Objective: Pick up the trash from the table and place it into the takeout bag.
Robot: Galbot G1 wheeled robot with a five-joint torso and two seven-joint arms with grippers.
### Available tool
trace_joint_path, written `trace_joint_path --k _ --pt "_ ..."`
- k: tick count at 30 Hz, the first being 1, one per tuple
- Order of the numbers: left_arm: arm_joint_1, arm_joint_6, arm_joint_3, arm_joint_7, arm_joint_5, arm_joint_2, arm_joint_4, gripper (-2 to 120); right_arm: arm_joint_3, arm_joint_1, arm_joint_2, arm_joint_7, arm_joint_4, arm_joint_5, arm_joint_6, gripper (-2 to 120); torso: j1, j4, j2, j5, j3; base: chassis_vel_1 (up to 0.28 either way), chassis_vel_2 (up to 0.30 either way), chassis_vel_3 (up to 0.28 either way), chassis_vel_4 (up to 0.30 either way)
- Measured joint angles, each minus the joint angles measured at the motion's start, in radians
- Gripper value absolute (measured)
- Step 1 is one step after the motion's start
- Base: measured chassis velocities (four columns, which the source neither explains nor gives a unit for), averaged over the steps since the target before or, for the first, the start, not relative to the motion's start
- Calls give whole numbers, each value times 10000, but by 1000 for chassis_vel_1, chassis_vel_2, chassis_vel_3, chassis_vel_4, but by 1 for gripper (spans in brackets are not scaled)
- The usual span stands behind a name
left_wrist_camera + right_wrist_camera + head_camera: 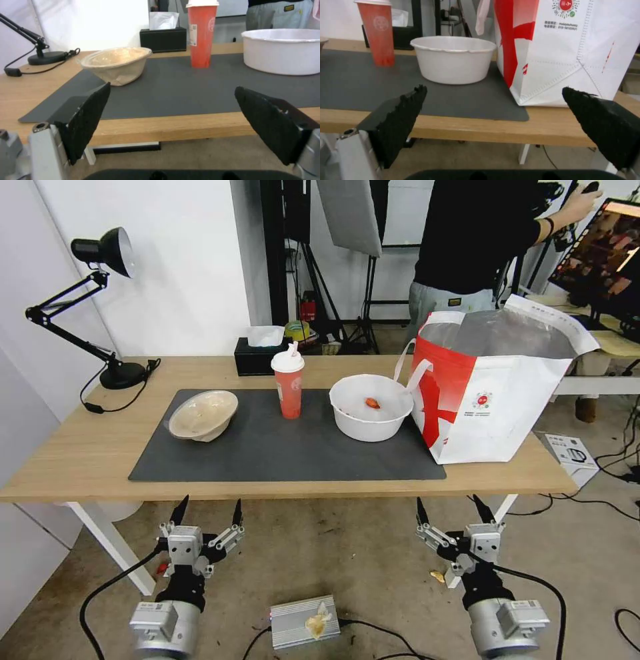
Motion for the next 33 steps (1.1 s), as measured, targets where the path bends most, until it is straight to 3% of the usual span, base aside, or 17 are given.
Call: trace_joint_path --k 17,20,24,25,29,30,33 --pt "5 -110 37 -62 49 -23 0 100 -8 8 -6 3 0 -11 22 100 0 -1 0 0 0 0 0 0 0" --pt "28 -734 263 -351 291 -155 0 100 -111 92 -104 139 -1 -177 414 100 0 -2 0 0 0 0 0 0 0" --pt "86 -2094 743 -985 834 -447 -1 100 -491 424 -446 613 -11 -772 1772 100 0 -1 0 1 0 0 0 0 0" --pt "86 -2094 743 -985 834 -447 -1 100 -491 424 -446 613 -11 -772 1772 100 0 -1 0 1 0 0 0 0 0" --pt "153 -3613 1281 -1692 1432 -775 -16 100 -918 782 -822 1145 -26 -1444 3300 100 0 -1 0 1 0 0 0 0 0" --pt "153 -3613 1281 -1692 1432 -775 -16 100 -918 782 -822 1145 -26 -1444 3300 100 0 -1 0 1 0 0 0 0 0" --pt "173 -4498 1541 -1924 1656 -946 19 100 -1154 1020 -1056 1349 -81 -1737 4226 100 0 -2 1 1 0 0 0 0 0"
